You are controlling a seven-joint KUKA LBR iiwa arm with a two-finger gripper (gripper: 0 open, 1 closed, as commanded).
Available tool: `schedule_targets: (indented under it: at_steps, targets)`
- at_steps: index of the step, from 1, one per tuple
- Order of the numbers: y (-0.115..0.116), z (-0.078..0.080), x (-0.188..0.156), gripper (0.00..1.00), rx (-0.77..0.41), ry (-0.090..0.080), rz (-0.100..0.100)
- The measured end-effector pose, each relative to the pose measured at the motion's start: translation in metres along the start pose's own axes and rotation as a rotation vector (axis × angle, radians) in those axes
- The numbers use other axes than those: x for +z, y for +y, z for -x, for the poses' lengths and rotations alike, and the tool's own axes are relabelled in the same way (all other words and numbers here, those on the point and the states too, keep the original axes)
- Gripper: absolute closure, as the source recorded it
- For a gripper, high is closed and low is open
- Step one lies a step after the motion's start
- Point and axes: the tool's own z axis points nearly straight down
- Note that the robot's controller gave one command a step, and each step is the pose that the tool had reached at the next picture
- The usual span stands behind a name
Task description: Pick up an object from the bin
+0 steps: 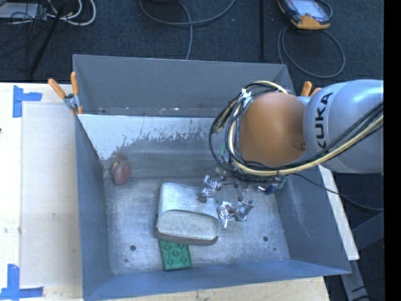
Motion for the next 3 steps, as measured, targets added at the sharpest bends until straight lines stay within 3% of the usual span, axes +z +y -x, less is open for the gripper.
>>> schedule_targets:
  at_steps: [1, 2, 3]
  targets:
    - [0.002, -0.004, 0.001, 0.0, -0.007, -0.005, -0.006]
    - [-0.009, -0.003, 0.003, 0.0, -0.321, -0.004, -0.005]
    - [-0.012, -0.001, 0.004, 0.0, -0.408, -0.009, -0.012]
